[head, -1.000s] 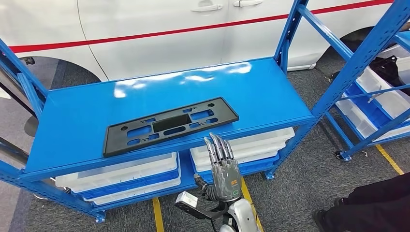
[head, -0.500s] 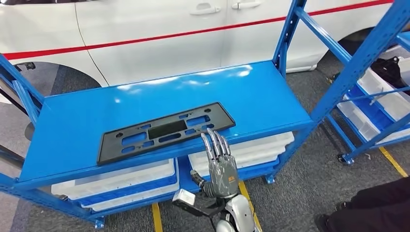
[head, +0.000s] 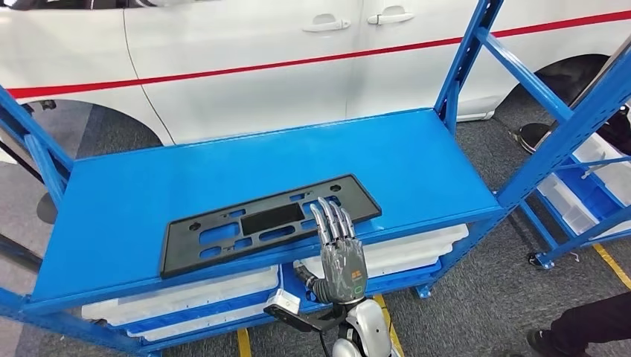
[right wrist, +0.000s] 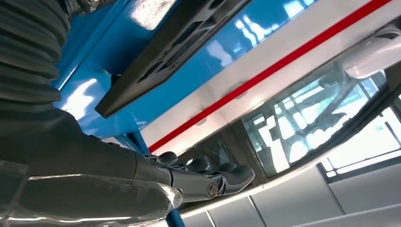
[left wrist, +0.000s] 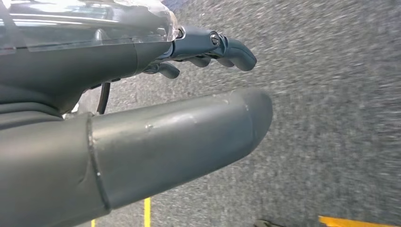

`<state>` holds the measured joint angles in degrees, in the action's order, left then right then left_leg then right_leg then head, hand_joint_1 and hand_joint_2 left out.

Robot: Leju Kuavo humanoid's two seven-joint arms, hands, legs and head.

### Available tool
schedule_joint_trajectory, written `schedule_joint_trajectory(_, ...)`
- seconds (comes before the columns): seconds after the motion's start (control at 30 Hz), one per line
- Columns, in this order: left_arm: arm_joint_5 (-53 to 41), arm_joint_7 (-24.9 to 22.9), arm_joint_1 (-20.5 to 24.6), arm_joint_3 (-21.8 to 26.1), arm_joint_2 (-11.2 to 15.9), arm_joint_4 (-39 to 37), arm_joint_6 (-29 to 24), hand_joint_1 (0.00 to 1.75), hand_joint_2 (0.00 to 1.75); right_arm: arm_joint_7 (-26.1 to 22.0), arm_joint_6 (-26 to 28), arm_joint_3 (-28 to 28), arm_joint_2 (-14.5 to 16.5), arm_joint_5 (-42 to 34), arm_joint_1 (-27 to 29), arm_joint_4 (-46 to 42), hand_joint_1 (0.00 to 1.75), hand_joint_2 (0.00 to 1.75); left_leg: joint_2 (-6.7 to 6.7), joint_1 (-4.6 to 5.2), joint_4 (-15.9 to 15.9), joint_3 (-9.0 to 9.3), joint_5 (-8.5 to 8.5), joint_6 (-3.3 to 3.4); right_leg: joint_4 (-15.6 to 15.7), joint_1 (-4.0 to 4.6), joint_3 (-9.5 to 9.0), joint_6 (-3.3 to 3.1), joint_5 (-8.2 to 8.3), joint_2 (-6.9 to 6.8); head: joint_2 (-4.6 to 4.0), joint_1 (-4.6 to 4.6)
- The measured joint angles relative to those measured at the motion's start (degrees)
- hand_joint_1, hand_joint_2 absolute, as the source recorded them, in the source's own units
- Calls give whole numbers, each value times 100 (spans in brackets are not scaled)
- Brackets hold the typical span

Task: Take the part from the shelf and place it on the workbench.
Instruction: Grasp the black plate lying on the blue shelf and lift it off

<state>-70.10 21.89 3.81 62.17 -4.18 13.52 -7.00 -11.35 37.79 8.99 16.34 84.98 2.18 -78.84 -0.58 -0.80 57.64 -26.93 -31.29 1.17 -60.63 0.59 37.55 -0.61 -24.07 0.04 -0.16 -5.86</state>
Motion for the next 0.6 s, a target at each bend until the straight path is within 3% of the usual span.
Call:
schedule_joint_trajectory(0.1, -4, -7, 22, -1, -7, -2, -9, 0, 0, 2, 0, 6, 3, 25, 4, -4, 0, 175, 13, 5, 7, 94, -36, -97, 138, 0, -113, -81, -27, 18, 0, -13)
schedule_joint_trajectory(0.17, -5, -8, 35, -1, -10, -3, -13, 0, 0, 6, 0, 15, 6, 46, -2, -4, 0, 175, 22, 2, 276, 38, -78, -142, 216, -34, -271, -145, -73, 15, 0, -11)
schedule_joint_trajectory(0.27, -50, 21, 49, -3, -5, -4, -25, 0, 0, 132, 0, 32, 5, 97, -17, -2, 0, 175, 25, -8, 1230, -563, -428, -211, 252, -47, -427, -203, -168, -3, 0, -8)
schedule_joint_trajectory(0.3, -77, 40, 44, -5, -2, -4, -34, 0, 0, 210, 0, 42, 3, 127, -21, 2, 0, 175, 26, -12, 1437, -761, -530, -232, 249, -47, -469, -201, -208, 3, 0, -8)
schedule_joint_trajectory(0.33, -101, 58, 38, -8, 0, -4, -46, 0, 0, 293, 0, 60, -4, 160, -26, 7, 0, 175, 26, -16, 1475, -885, -528, -246, 245, -49, -518, -197, -252, 12, 0, -8)
schedule_joint_trajectory(0.37, -118, 67, 34, -10, 0, -4, -55, 0, 0, 369, 0, 85, -12, 197, -36, 14, 0, 175, 26, -19, 1323, -921, -379, -254, 237, -52, -573, -187, -300, 21, 1, -8)
schedule_joint_trajectory(0.43, -138, 78, 30, -13, 0, -4, -50, 0, 0, 514, 0, 165, -43, 261, -64, 36, 0, 175, 26, -21, 681, -809, 182, -242, 212, -58, -680, -153, -389, 27, 0, -9)
schedule_joint_trajectory(0.47, -151, 91, 32, -15, 0, -4, -39, 0, 0, 578, 0, 218, -66, 282, -81, 54, 0, 175, 28, -7, 398, -771, 350, -225, 193, -56, -709, -130, -424, 28, 0, -9)
schedule_joint_trajectory(0.5, -165, 105, 34, -19, 1, -4, -28, 0, 0, 642, 0, 275, -91, 292, -98, 72, 0, 175, 29, 9, 230, -746, 486, -186, 174, -49, -716, -102, -451, 28, 0, -10)
schedule_joint_trajectory(0.6, -190, 128, 28, -32, 0, -4, -21, 0, 0, 779, 0, 435, -169, 283, -134, 111, 0, 175, 35, 23, 167, -760, 606, -55, 148, -28, -701, -17, -506, 32, 1, -11)
